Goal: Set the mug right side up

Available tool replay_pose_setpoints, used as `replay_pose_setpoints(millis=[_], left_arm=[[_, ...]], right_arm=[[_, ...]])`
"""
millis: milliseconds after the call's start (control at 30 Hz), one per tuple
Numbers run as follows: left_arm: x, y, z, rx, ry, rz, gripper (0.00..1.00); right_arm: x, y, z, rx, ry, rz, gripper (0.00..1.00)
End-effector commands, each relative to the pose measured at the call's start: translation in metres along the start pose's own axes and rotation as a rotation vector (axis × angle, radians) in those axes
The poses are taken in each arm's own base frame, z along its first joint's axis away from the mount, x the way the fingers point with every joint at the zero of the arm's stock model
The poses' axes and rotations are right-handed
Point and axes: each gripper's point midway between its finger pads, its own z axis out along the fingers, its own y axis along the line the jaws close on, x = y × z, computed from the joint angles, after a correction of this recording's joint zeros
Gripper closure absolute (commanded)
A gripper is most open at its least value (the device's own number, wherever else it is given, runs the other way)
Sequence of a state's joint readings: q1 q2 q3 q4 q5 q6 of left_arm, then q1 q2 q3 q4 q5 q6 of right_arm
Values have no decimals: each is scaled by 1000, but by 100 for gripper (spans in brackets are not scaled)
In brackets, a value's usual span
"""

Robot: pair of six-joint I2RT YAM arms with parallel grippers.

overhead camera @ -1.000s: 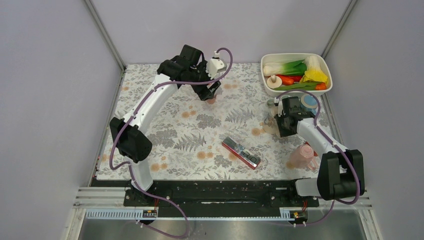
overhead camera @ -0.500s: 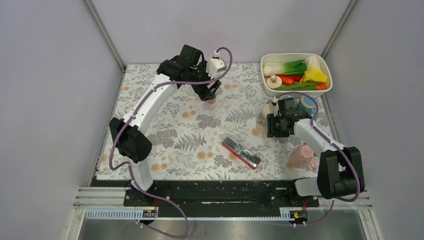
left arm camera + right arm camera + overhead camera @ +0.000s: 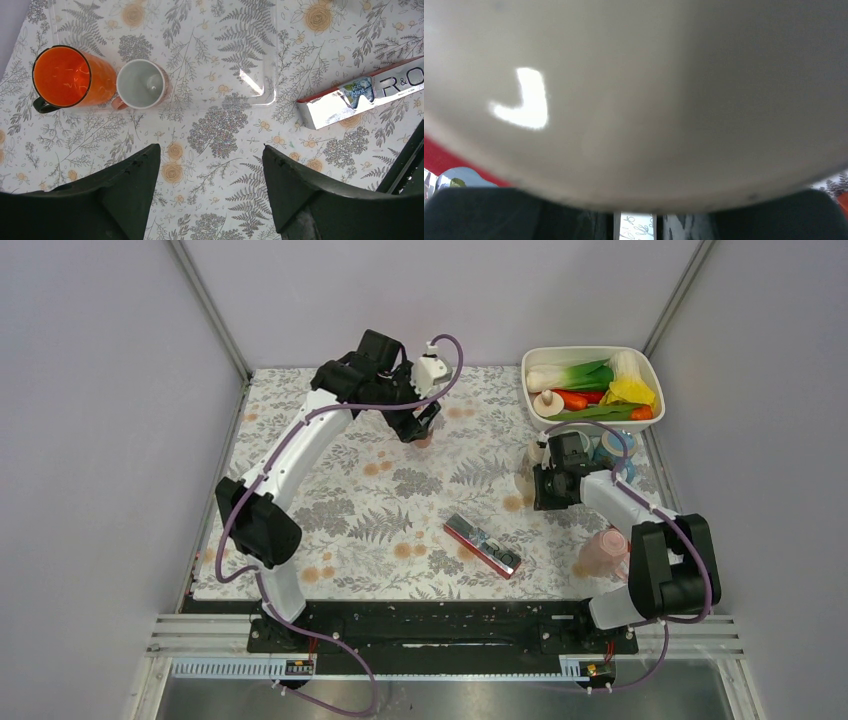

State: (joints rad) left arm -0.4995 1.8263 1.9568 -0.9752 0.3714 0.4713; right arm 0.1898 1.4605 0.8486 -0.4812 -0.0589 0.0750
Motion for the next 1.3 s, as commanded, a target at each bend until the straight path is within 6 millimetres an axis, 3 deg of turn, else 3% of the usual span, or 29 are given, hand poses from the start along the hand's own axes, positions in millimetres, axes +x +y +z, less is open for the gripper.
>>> replay_pose_setpoints(millis=[0, 167, 400, 567, 767, 900, 1000, 1133, 1267], left_arm=[[-22, -6, -26, -16, -88, 23, 22], [-21, -11, -27, 4, -94, 13, 22], [-17, -14, -25, 13, -85, 1, 22], [-16, -16, -24, 23, -84, -4, 22], [-13, -18, -19, 39, -77, -10, 22], [-13, -20, -18, 51, -78, -11, 22], [-13, -19, -17, 53, -78, -10, 22], [-14, -20, -18, 52, -81, -2, 22], [-14, -19, -20, 45, -82, 7, 22]], right_arm=[[-21, -3, -4, 31, -64, -13, 80], [-23, -1, -10, 23, -87, -18, 90], [-6, 5, -22, 6, -49, 62, 90], [23, 16, -25, 14, 9, 157, 87], [58, 28, -18, 73, 58, 136, 86], [58, 33, -17, 79, 16, 170, 77], [54, 34, -17, 73, -16, 189, 65], [38, 39, -22, 35, -110, 191, 44], [19, 32, -31, 33, -291, 227, 36]])
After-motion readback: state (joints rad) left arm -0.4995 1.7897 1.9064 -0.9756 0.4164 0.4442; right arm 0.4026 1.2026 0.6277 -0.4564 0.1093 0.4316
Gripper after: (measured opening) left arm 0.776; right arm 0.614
